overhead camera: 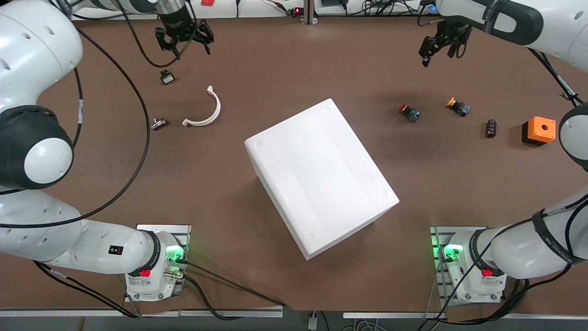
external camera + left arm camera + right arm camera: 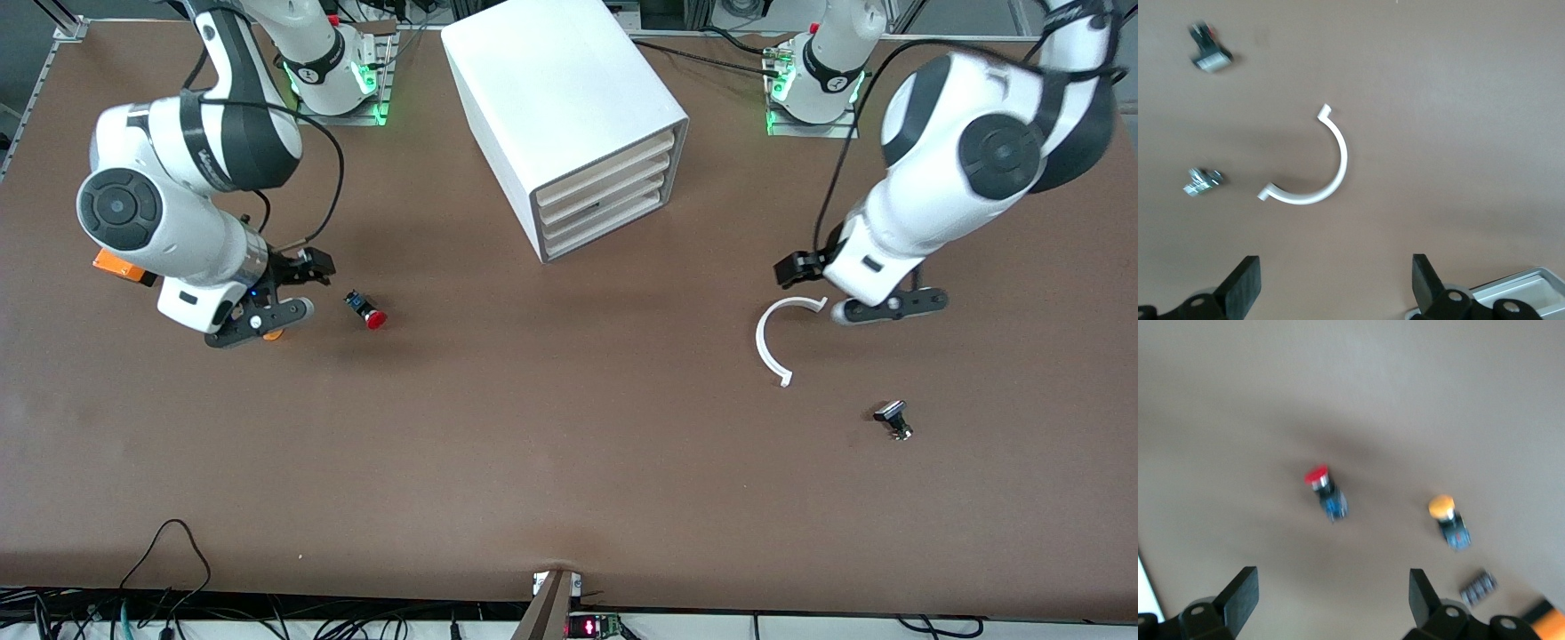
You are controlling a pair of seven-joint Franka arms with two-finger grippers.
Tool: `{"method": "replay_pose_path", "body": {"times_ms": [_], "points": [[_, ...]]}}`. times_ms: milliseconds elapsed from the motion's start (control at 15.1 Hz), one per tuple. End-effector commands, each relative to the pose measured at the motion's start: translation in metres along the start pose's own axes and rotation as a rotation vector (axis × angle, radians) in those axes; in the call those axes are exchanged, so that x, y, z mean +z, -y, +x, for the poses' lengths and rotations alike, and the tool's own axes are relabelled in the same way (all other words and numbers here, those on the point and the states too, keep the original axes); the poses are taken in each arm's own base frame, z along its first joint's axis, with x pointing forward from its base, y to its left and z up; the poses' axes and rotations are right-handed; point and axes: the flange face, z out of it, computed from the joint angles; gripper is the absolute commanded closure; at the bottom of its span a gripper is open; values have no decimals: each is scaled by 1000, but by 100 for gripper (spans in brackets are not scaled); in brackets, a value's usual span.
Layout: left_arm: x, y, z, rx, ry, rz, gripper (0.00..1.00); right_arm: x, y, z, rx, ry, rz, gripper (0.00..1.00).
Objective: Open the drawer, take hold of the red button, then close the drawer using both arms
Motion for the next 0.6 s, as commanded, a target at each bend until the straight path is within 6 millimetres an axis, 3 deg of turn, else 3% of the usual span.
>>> {"method": "replay_pose_path", "body": {"times_ms": [0,199,399,531], "points": [[-34,46,-2,96,-51,21,0,-43,-1,-21,19,55,-45,0],[-60,79,-12,124,-63,46,0,-98,-8,-26,34,-3,-63,0],[-73,102,-28,134,-85,61,0,-135,-48,-33,99,-96,-58,0],[-78,112,-36,118,-84,64,0,-142,-69,-40,135,-115,-50,0]]}}
